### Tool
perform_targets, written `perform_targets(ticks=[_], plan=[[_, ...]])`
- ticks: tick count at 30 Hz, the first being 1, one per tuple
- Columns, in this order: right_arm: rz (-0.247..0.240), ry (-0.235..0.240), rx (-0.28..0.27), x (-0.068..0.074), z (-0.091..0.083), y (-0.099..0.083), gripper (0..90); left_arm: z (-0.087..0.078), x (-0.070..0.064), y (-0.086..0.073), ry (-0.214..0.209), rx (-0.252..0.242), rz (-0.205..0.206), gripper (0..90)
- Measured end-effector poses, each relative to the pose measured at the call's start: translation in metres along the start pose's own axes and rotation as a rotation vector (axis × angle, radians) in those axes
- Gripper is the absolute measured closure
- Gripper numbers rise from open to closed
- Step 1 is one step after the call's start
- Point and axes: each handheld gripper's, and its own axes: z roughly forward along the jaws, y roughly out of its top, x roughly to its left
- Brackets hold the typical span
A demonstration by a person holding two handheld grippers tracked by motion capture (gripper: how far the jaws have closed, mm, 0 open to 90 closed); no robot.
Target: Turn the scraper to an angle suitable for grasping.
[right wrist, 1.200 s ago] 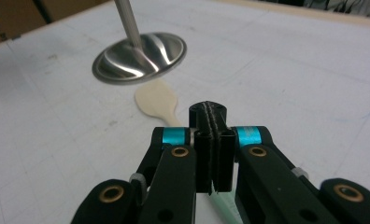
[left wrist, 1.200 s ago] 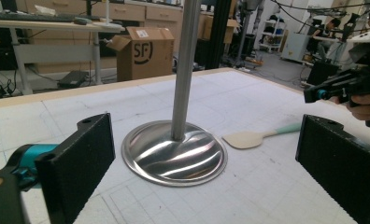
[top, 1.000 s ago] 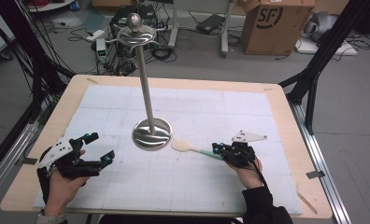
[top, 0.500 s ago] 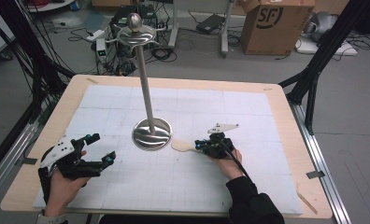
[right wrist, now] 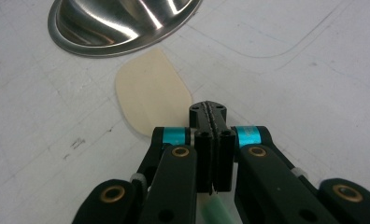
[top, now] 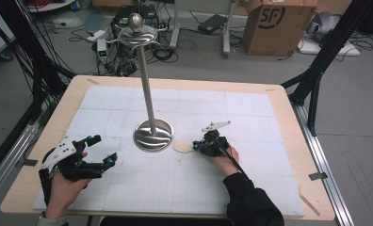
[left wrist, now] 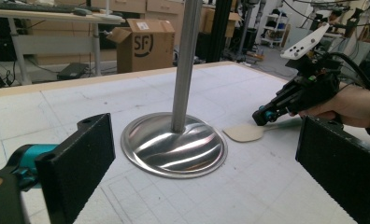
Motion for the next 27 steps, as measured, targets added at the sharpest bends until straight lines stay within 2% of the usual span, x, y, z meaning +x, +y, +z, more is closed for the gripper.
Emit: perform_targets(ticks=[6, 9, 12, 15, 18, 20, 21, 22, 23, 27], plan=[[-0.068, -0.005, 0.023, 0.011, -0.002, -0.002, 89.9, -0.001, 0.001, 0.0, 0.004, 0.003, 0.002, 5.2], [-0.123, 0.02, 0.044, 0.023, -0.008, -0.007, 90.0, -0.001, 0.001, 0.0, 0.005, 0.002, -0.002, 5.2], [-0.132, 0.045, 0.036, 0.028, -0.012, -0.014, 90.0, -0.002, 0.001, -0.001, 0.005, 0.003, -0.001, 5.2], [-0.116, 0.075, 0.014, 0.03, -0.017, -0.023, 90.0, -0.001, 0.001, -0.001, 0.007, 0.007, -0.004, 5.2], [-0.12, 0.074, 0.004, 0.032, -0.022, -0.025, 90.0, 0.0, 0.0, -0.002, 0.004, 0.015, 0.005, 5.2], [-0.107, 0.079, -0.008, 0.031, -0.025, -0.025, 90.0, 0.0, -0.001, -0.002, 0.001, 0.013, 0.002, 5.2], [-0.083, 0.103, -0.043, 0.03, -0.034, -0.027, 90.0, 0.0, -0.001, -0.002, 0.002, 0.011, 0.003, 5.2], [-0.083, 0.103, -0.043, 0.03, -0.034, -0.027, 90.0, 0.0, -0.001, -0.002, 0.004, 0.011, 0.005, 5.2], [-0.098, 0.104, -0.043, 0.036, -0.043, -0.035, 90.0, 0.0, 0.0, -0.002, 0.004, 0.01, 0.003, 5.2], [-0.129, 0.084, -0.026, 0.043, -0.053, -0.048, 89.9, -0.001, 0.001, -0.002, 0.009, 0.01, 0.001, 5.2]])
